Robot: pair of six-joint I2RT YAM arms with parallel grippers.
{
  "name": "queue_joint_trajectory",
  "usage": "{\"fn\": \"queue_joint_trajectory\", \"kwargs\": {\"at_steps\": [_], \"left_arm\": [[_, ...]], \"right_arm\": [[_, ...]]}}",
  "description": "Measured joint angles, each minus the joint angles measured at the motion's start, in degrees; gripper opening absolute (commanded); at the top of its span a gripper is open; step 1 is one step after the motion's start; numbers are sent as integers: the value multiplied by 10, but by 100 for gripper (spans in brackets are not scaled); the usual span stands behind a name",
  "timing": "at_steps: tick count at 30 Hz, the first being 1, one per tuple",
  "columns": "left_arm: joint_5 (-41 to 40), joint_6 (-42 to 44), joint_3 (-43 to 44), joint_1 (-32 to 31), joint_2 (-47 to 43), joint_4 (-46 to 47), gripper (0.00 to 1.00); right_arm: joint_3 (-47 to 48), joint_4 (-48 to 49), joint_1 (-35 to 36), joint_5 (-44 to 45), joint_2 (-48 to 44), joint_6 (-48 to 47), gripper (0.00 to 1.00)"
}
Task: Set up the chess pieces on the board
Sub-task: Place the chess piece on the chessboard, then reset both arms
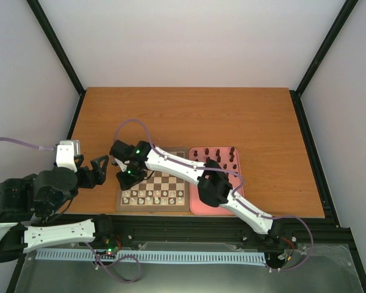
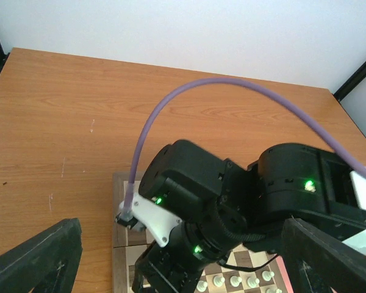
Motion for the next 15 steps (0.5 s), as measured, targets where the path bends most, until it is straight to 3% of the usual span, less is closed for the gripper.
{"fn": "queue_joint_trajectory", "kwargs": {"at_steps": [3,4,5,6,11,15], "left_arm": [[-1,0,0,0,0,0,100],[-1,0,0,0,0,0,100],[-2,0,0,0,1,0,100],[-3,0,0,0,2,0,100],[-4,1,7,0,21,0,100],[-4,2,12,0,39,1,100]], "right_arm": [[0,-2,-8,13,-13,-6,52],[0,-4,-12,20,-21,-8,63],[0,-7,-15,26,-29,-10,86],[0,-10,-19,33,-38,-11,98],[-32,-11,-45,62,-114,-15,100],[-109,-8,-75,99,-200,-14,100]]}}
